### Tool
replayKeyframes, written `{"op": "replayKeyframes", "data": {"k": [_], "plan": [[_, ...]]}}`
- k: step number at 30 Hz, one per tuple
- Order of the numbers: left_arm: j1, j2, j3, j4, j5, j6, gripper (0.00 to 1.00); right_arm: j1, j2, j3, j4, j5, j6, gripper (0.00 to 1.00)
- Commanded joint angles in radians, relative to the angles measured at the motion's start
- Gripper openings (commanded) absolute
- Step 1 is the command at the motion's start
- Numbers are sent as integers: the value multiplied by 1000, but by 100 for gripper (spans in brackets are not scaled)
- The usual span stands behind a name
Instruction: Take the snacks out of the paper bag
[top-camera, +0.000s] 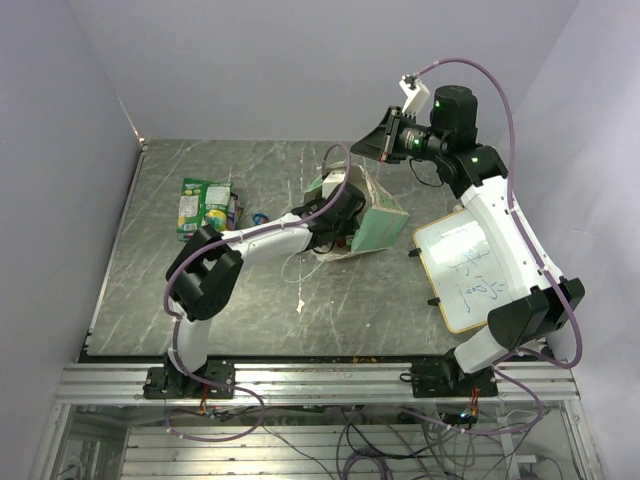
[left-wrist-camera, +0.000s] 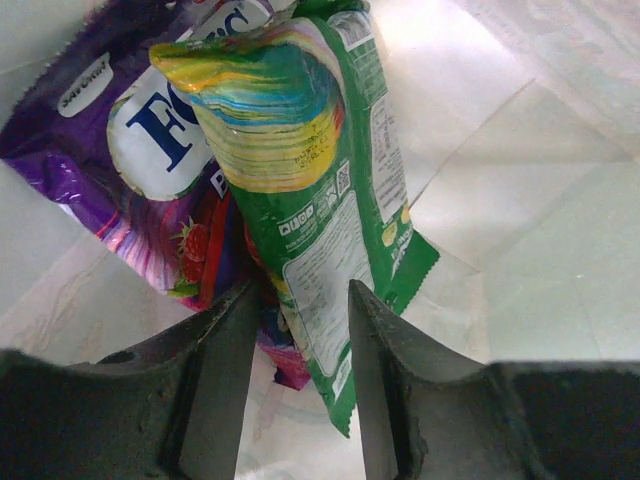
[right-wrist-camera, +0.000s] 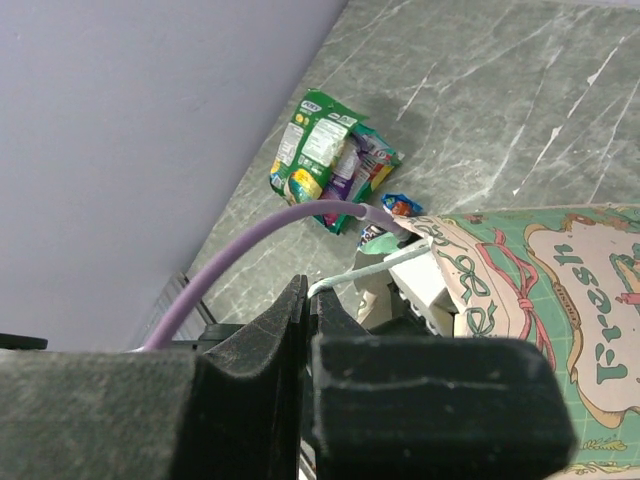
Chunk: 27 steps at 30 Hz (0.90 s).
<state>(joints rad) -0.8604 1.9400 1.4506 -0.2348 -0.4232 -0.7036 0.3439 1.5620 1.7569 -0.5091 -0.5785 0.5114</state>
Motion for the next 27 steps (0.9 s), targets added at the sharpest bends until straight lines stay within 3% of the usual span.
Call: {"op": "replayKeyframes", "data": {"k": [1,7,12,27], "plan": [[0,33,43,36,-5,8,51,-7,-3,42,1,7,-20,0],[4,67,89,17,5,21,44,-11,-3,50,2,4,-22,0],[6,8,87,17,32,54,8,-13,-10,48,-5,17,-35,0],[14,-257,29,-39,305,146,7,-54,-55,-19,55,81,-45,0]]}}
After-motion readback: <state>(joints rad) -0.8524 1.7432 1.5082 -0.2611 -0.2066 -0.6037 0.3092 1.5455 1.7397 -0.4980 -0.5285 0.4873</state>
